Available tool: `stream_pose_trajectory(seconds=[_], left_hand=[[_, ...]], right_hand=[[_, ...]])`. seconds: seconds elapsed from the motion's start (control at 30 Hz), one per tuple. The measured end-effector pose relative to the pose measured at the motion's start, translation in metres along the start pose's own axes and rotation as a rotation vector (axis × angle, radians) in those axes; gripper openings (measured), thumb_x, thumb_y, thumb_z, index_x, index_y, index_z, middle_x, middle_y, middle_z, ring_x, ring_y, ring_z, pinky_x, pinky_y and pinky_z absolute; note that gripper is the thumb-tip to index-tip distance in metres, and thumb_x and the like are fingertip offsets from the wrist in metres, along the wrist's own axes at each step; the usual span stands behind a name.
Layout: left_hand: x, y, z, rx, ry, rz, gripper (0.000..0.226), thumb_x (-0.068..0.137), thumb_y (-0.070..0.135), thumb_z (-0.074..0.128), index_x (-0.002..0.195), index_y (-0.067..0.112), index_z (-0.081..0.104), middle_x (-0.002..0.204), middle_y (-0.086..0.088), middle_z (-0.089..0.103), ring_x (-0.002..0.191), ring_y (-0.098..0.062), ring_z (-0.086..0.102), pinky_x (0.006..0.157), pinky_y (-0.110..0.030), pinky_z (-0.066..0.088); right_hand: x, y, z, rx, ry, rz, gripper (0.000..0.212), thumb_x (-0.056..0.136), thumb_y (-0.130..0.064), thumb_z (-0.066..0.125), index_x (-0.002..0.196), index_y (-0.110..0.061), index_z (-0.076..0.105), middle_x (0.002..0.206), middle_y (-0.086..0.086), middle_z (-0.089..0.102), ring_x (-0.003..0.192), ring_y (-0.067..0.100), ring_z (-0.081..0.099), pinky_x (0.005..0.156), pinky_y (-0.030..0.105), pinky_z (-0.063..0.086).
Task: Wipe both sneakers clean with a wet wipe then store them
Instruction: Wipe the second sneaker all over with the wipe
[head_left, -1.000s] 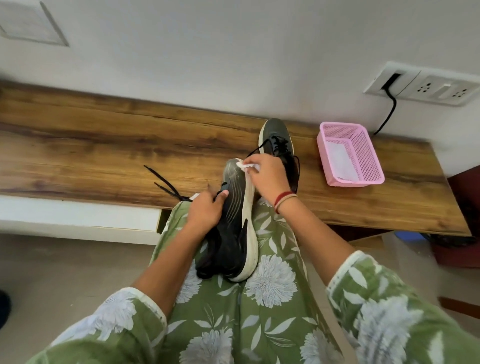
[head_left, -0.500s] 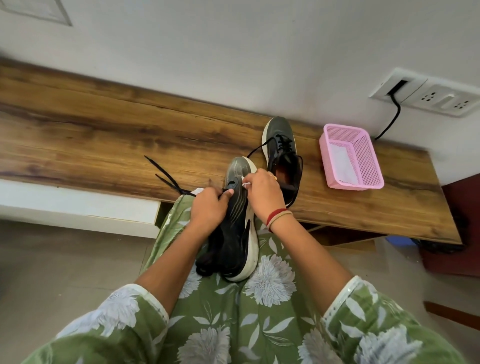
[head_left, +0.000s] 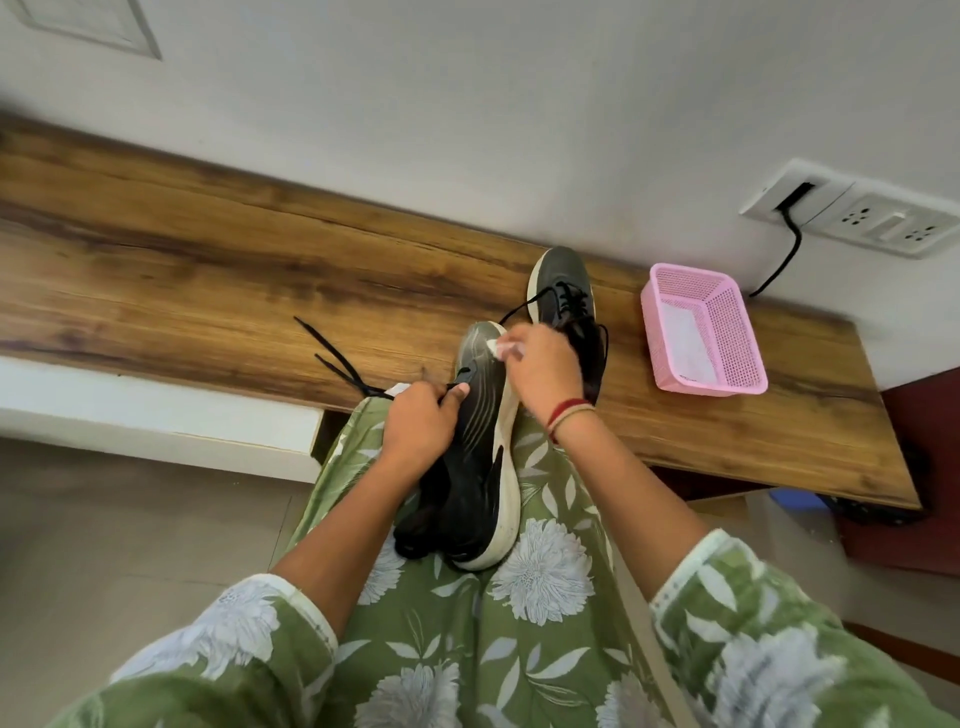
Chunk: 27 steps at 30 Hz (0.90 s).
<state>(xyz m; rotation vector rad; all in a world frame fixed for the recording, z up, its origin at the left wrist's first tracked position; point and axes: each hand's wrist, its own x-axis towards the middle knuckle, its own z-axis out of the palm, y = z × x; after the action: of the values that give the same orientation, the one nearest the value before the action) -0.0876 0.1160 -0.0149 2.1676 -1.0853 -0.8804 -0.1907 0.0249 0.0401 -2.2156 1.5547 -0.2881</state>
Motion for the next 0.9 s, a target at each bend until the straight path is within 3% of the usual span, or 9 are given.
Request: stream_pose_trajectory(seconds=[0.13,0.43,0.53,0.67,0.73,0.8,0.9], left_hand=[[0.001,0.000,0.001,0.011,0.011,0.009,0.046,0.097,0.039,0.048,0.059,0.013,0.047,0.056,0.000,0.047,0.062,-0.022,0.048,0.059,-0.029,0.030],[-0.005,0.003,0.001,0.040,0.007,0.036,0.041,0.097,0.037,0.048,0.068,0.008,0.055,0.064,-0.006,0.051,0.072,-0.029,0.056,0.059,-0.030,0.029],[-0.007,0.002,-0.001,0.039,0.007,0.037,0.042,0.097,0.037,0.048,0.067,0.008,0.052,0.063,-0.006,0.050,0.075,-0.033,0.059,0.059,-0.030,0.029],[-0.007,0.004,-0.004,0.028,0.012,0.033,0.048,0.097,0.037,0.047,0.057,0.012,0.042,0.061,-0.006,0.048,0.073,-0.033,0.057,0.060,-0.030,0.029],[-0.007,0.006,-0.005,0.022,0.009,0.018,0.049,0.097,0.038,0.047,0.056,0.012,0.041,0.061,-0.007,0.048,0.070,-0.031,0.053,0.060,-0.031,0.029],[-0.007,0.008,-0.005,0.024,0.006,0.006,0.050,0.097,0.038,0.047,0.054,0.013,0.040,0.055,-0.002,0.045,0.066,-0.028,0.049,0.060,-0.031,0.030],[-0.008,0.009,-0.005,0.028,0.005,0.009,0.051,0.097,0.037,0.047,0.052,0.015,0.039,0.051,0.000,0.041,0.062,-0.026,0.046,0.059,-0.031,0.029]], right_hand=[[-0.020,-0.001,0.020,-0.193,-0.028,-0.076,0.025,0.096,-0.018,0.044,0.107,-0.010,0.065,0.107,0.012,0.058,0.102,0.030,0.055,0.082,0.039,0.047],[-0.081,-0.006,0.016,-0.134,-0.205,-0.101,0.025,0.094,-0.012,0.044,0.106,-0.015,0.065,0.104,0.009,0.053,0.100,0.026,0.052,0.080,0.033,0.040],[-0.107,-0.012,0.010,-0.026,-0.259,-0.105,0.020,0.092,-0.011,0.048,0.098,-0.012,0.068,0.101,0.009,0.058,0.096,0.023,0.054,0.081,0.031,0.040],[-0.096,-0.003,-0.023,0.363,-0.537,-0.017,0.007,0.084,-0.012,0.065,0.085,-0.014,0.071,0.087,0.002,0.068,0.081,0.011,0.060,0.075,0.026,0.047],[-0.070,0.007,-0.028,0.405,-0.309,0.075,0.008,0.087,-0.015,0.063,0.088,-0.017,0.071,0.091,0.002,0.067,0.076,0.009,0.058,0.068,0.023,0.047],[-0.044,0.011,-0.021,0.262,-0.035,0.065,0.012,0.090,-0.014,0.058,0.091,-0.017,0.070,0.096,0.001,0.067,0.085,0.013,0.059,0.075,0.026,0.047],[-0.033,0.008,0.003,0.066,-0.059,-0.012,0.016,0.092,-0.011,0.052,0.095,-0.012,0.068,0.102,0.008,0.063,0.097,0.023,0.058,0.083,0.031,0.042]])
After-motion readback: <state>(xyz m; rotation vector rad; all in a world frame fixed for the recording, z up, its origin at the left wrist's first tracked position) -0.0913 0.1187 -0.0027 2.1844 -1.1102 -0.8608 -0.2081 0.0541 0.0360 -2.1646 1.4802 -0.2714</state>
